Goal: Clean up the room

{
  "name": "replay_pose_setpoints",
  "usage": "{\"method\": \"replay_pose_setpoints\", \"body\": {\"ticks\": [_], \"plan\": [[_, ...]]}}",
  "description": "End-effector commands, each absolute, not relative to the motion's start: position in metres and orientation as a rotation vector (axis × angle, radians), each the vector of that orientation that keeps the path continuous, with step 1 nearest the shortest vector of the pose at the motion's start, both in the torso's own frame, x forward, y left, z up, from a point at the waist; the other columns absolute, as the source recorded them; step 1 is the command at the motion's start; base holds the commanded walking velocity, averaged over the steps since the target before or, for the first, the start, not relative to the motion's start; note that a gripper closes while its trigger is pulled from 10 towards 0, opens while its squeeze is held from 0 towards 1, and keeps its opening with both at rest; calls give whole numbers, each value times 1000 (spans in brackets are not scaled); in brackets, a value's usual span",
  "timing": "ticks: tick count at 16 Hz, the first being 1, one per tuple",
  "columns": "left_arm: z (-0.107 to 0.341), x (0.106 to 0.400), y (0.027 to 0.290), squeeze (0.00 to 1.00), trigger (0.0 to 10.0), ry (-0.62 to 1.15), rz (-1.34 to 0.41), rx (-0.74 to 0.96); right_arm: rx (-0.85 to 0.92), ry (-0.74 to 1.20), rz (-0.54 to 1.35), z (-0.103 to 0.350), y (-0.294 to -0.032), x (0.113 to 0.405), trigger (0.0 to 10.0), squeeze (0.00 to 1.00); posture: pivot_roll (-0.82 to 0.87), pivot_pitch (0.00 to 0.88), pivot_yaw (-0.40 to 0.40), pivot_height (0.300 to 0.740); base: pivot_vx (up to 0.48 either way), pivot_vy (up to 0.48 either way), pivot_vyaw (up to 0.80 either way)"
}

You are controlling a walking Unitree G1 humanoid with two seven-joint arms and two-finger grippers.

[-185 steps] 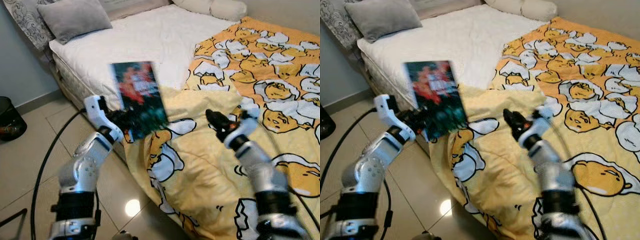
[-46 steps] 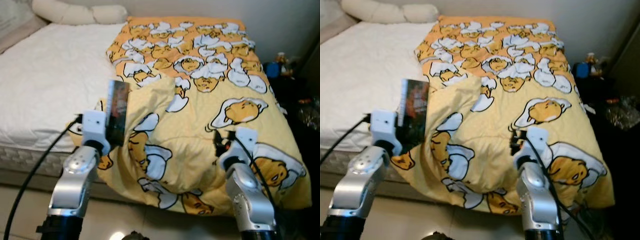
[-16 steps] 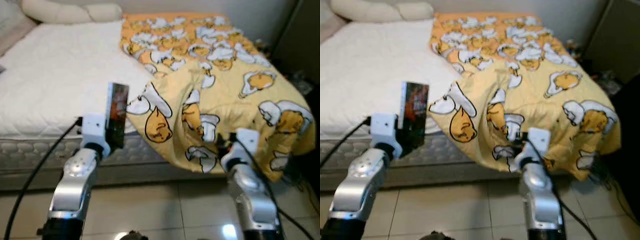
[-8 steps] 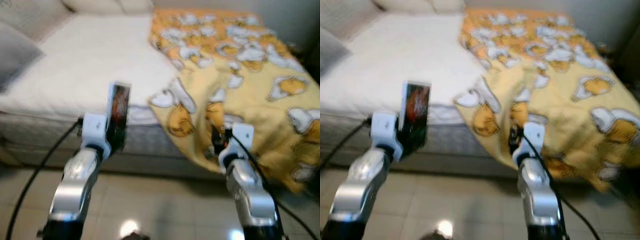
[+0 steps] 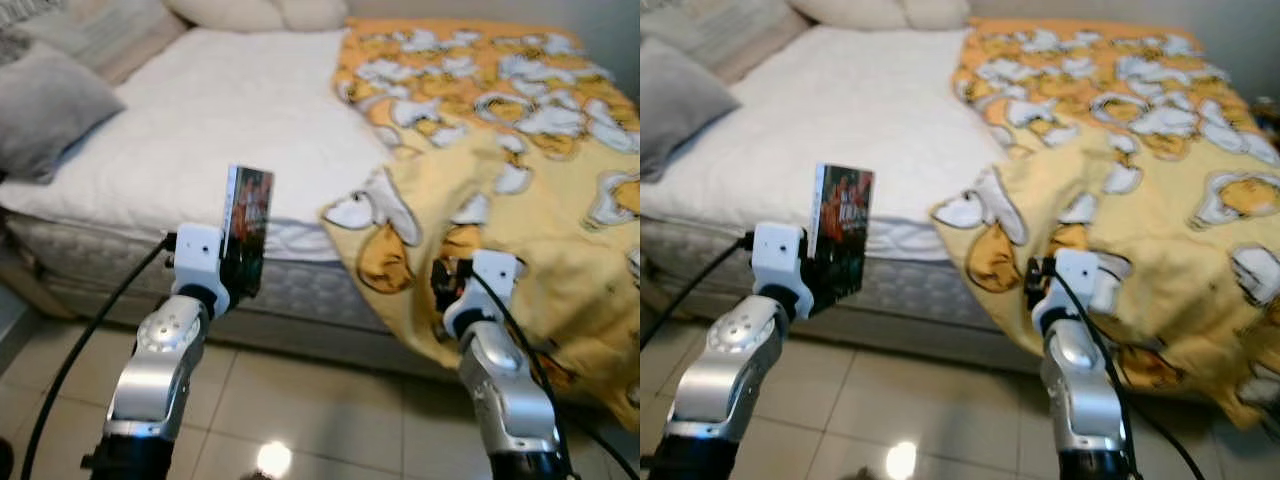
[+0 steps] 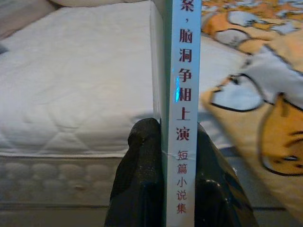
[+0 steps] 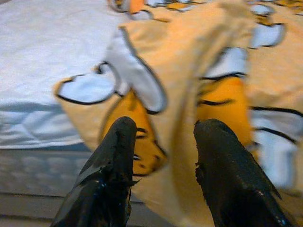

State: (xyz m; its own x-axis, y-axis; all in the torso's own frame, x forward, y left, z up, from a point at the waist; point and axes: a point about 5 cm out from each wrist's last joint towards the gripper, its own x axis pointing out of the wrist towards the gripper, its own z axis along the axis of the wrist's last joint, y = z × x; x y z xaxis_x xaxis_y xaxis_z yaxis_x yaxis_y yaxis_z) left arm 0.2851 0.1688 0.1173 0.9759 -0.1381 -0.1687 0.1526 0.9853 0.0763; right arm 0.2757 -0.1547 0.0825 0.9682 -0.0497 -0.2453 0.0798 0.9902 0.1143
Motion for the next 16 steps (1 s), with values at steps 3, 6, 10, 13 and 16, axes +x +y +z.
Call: {"method": "replay_pose_setpoints", "body": {"ticks": [3,6,10,13,16], "plan": [[129,287,179,0,10000,119,-111,104,138,240,-45,83,-148,278,10000,0,-13,0,42,740,270,0,0],[128,287,180,0,10000,122,-104,96,137,229,-44,85,-149,279,10000,0,-13,0,41,740,270,0,0],[125,284,191,0,10000,130,-74,85,41,191,-51,89,-147,283,10000,0,-14,0,34,740,271,0,0],[124,283,195,0,10000,134,-64,91,45,189,-48,89,-148,283,10000,0,-14,0,33,740,269,0,0],[125,283,198,0,10000,132,-55,95,57,175,-30,90,-148,283,10000,0,-10,0,35,740,270,0,0]]}}
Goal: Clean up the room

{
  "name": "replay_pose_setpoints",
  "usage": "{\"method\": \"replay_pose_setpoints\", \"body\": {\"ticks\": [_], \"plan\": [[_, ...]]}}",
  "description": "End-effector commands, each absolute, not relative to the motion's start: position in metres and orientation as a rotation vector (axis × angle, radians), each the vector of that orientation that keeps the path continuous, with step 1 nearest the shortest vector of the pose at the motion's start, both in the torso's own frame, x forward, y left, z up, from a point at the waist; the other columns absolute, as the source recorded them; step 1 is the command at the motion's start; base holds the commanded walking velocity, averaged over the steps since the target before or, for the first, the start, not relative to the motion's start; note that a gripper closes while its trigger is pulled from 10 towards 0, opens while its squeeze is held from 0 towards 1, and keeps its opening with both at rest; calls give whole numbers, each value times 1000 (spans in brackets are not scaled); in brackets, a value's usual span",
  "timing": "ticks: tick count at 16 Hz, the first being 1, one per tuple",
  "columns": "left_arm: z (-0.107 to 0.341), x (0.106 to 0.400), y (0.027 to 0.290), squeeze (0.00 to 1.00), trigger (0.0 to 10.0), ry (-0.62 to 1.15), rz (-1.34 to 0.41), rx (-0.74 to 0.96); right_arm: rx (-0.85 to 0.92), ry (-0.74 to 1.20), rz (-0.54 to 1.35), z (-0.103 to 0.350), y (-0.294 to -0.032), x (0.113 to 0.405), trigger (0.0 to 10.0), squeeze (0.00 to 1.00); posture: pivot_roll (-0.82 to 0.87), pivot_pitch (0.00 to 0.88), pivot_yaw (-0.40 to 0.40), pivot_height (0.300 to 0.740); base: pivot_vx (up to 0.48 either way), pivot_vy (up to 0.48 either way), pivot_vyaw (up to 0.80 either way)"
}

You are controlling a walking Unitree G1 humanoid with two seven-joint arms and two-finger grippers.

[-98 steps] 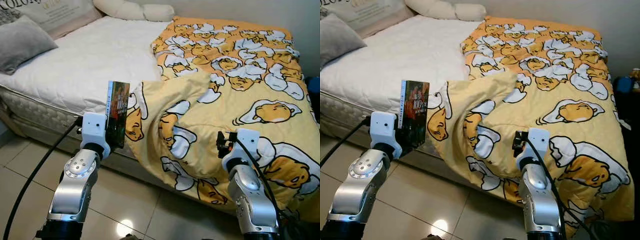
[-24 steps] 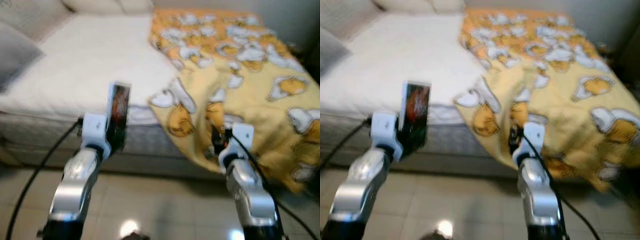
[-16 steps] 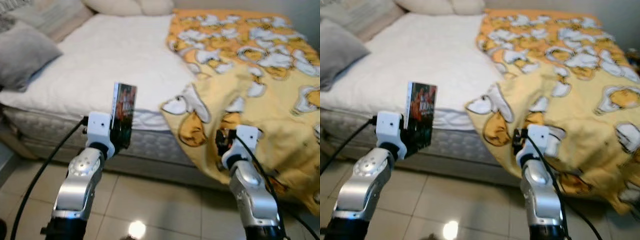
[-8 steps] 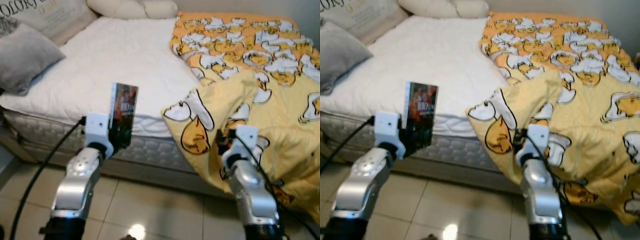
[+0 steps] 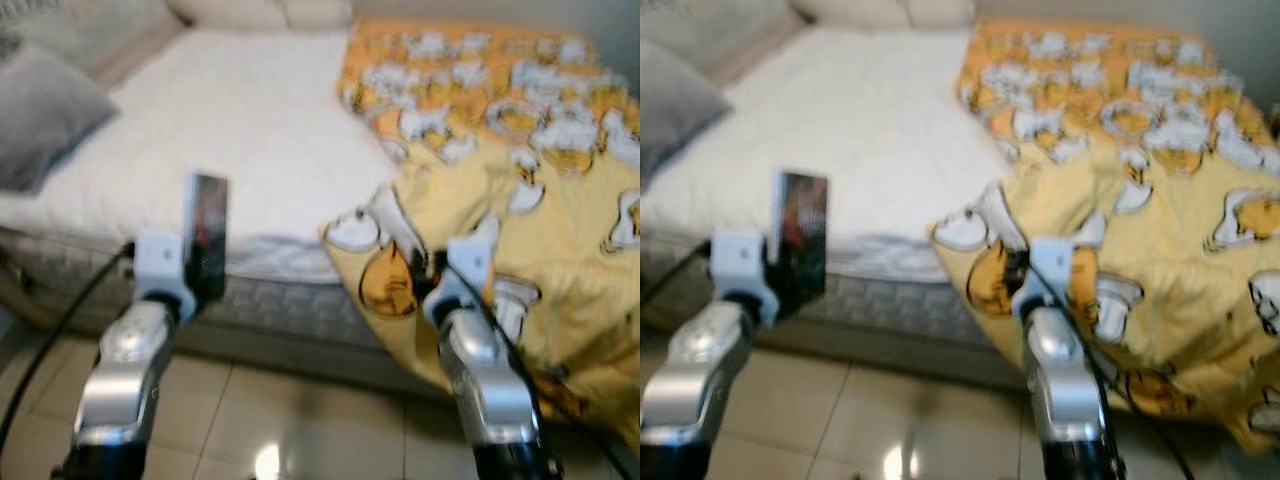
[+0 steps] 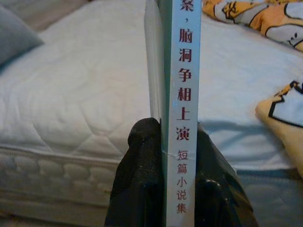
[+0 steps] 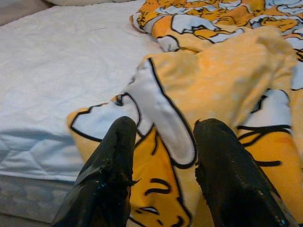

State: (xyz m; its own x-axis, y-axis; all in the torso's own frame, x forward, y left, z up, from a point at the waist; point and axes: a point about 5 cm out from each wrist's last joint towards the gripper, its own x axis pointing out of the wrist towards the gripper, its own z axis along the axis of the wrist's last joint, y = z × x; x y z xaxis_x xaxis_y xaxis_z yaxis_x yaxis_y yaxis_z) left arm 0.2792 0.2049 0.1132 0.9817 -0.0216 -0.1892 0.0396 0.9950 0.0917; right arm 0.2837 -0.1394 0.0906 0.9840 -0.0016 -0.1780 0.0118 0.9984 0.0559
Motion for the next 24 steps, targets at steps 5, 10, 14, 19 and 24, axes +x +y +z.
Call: {"method": "replay_pose_setpoints", "body": {"ticks": [5,10,14,19,24], "plan": [[125,280,200,0,10000,127,-36,86,78,168,-13,90,-146,284,10000,0,0,0,20,740,283,0,0],[122,274,205,0,10000,132,-16,82,80,173,2,90,-145,286,10000,0,4,0,2,740,305,0,0],[122,275,203,0,10000,128,-17,83,72,179,10,89,-144,287,10000,0,-1,0,5,740,341,0,-556],[122,276,202,0,10000,126,-29,88,70,176,2,88,-145,285,10000,0,-6,0,11,740,360,0,0],[122,276,200,0,10000,127,-41,93,70,182,0,86,-146,284,10000,0,-3,0,10,740,360,0,0]]}}
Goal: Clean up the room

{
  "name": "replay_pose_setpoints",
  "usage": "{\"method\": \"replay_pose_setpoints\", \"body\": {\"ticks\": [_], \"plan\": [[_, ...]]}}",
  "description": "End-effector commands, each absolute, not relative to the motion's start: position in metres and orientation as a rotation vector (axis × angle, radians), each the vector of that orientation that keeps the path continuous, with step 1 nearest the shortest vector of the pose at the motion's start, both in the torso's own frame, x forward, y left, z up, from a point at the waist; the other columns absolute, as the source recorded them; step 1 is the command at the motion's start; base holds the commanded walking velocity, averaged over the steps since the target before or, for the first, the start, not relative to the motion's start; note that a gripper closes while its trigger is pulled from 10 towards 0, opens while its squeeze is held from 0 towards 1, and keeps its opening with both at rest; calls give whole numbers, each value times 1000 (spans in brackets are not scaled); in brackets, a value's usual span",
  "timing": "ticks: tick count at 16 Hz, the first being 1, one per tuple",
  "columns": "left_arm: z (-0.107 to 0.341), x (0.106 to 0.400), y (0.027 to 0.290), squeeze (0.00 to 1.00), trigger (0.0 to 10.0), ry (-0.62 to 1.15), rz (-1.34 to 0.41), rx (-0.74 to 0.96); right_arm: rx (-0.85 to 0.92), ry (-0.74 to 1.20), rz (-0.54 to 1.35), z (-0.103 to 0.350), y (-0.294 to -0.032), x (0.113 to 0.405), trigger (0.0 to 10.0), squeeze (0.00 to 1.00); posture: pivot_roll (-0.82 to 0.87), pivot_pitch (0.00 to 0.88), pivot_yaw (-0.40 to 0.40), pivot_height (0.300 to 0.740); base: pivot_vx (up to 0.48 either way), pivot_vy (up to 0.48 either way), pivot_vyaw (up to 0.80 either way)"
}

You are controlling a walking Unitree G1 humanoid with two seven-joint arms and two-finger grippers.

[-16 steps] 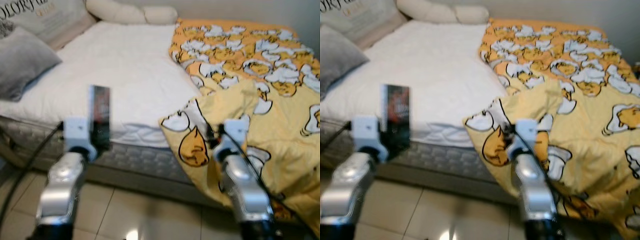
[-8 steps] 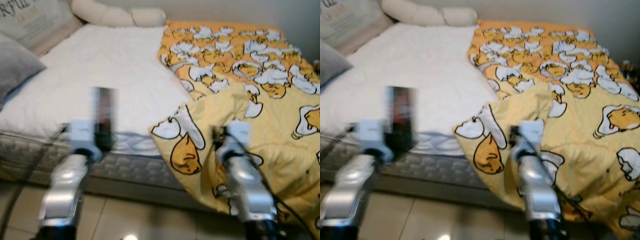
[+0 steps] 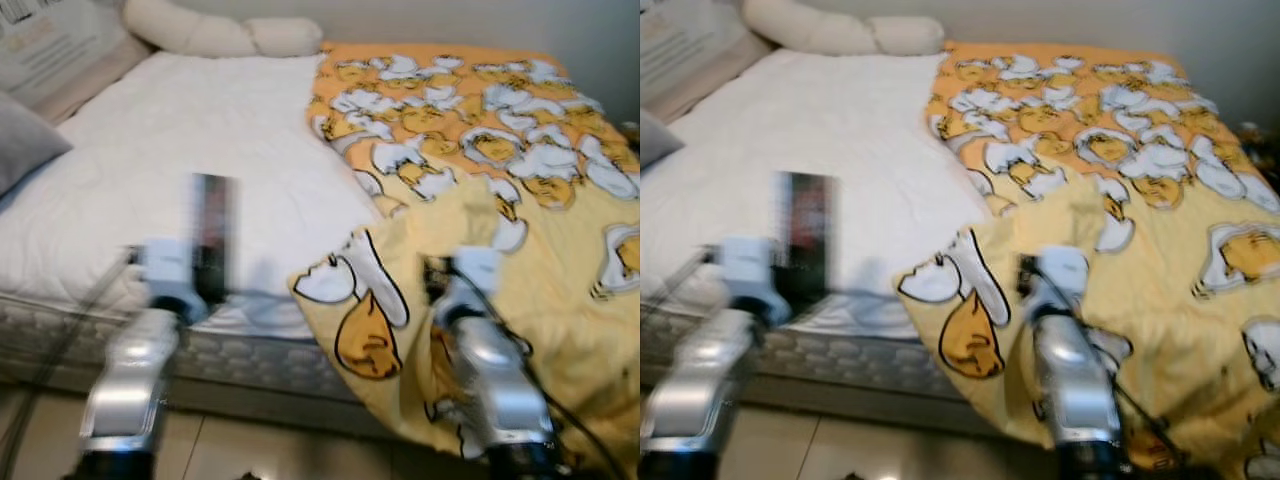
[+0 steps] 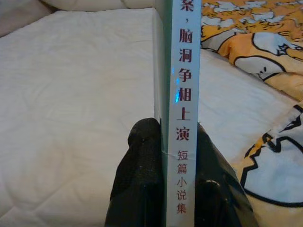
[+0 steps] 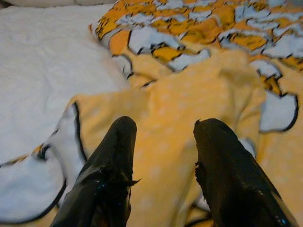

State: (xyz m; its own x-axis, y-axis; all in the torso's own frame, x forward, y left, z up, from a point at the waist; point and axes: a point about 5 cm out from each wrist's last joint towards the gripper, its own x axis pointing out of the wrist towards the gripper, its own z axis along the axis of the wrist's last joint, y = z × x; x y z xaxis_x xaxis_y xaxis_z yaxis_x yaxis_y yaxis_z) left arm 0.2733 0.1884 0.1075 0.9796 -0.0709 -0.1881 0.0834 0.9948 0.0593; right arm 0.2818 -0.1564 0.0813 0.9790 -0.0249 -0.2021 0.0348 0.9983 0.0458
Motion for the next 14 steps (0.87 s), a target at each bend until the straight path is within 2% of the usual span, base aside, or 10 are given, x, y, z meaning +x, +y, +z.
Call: {"method": "replay_pose_setpoints", "body": {"ticks": [1,10,11,14], "plan": [[122,276,200,0,10000,128,-42,93,70,182,0,86,-145,284,10000,0,-4,0,12,740,364,0,0],[121,283,195,0,10000,131,-73,99,73,188,-40,83,-150,279,10000,0,-25,0,38,740,348,0,0],[122,284,194,0,10000,130,-77,111,73,193,-46,82,-151,279,10000,0,-29,0,40,740,0,0,0],[121,284,192,0,10000,124,-85,119,81,201,-59,80,-154,276,10000,0,-32,0,43,740,0,0,-800]]}}
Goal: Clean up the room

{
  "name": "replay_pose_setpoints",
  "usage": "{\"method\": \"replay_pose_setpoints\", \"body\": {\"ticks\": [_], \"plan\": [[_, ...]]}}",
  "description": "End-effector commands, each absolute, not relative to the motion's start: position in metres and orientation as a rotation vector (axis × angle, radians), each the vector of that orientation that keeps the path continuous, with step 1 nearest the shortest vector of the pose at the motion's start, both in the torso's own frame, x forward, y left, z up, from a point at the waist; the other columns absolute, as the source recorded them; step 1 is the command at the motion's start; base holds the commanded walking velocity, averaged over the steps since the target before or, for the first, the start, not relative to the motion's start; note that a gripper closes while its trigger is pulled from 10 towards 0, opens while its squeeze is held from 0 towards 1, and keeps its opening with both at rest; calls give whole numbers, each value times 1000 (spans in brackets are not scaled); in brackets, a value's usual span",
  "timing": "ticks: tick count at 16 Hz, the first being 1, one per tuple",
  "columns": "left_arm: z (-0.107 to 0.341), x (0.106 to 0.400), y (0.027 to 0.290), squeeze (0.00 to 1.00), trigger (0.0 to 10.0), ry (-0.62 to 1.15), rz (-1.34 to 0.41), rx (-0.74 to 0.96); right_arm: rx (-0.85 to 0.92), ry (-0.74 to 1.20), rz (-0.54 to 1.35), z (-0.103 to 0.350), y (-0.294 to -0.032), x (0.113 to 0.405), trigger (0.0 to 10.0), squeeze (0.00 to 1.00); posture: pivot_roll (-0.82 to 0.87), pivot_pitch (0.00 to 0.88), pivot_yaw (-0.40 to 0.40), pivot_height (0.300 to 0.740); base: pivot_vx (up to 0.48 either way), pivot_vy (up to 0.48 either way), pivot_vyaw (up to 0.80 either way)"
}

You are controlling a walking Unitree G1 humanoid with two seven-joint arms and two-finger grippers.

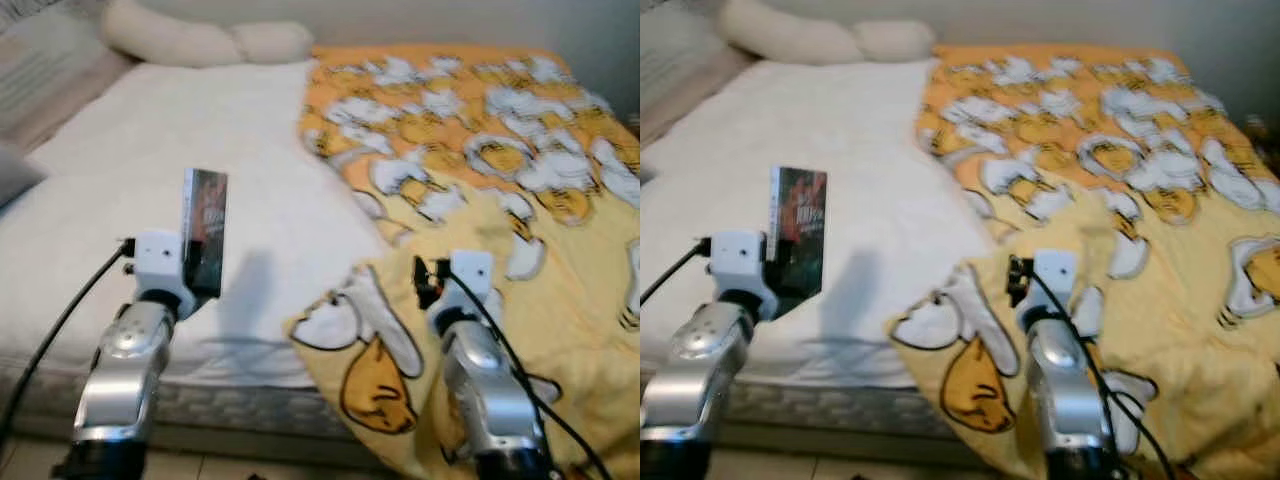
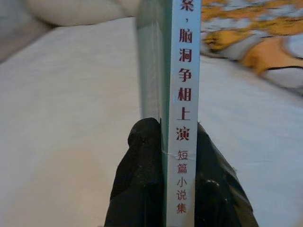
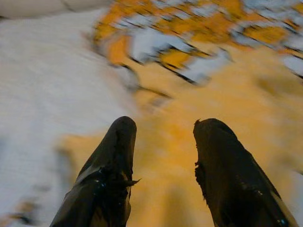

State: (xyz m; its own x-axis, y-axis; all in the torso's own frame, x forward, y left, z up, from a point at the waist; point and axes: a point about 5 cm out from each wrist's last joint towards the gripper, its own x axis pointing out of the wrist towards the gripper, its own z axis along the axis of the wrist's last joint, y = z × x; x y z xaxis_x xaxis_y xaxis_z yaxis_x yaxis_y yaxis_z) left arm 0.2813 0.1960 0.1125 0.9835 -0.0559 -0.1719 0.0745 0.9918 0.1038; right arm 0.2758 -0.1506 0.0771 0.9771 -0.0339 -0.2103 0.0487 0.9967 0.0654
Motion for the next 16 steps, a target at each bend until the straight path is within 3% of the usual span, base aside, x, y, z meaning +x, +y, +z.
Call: {"method": "replay_pose_setpoints", "body": {"ticks": [1,16], "plan": [[120,285,191,0,10000,130,-89,113,75,199,-61,81,-154,276,10000,0,-33,0,43,740,0,0,-800],[121,288,194,0,10000,131,-92,123,81,193,-72,81,-153,278,10000,0,-27,0,48,740,0,321,0]]}}
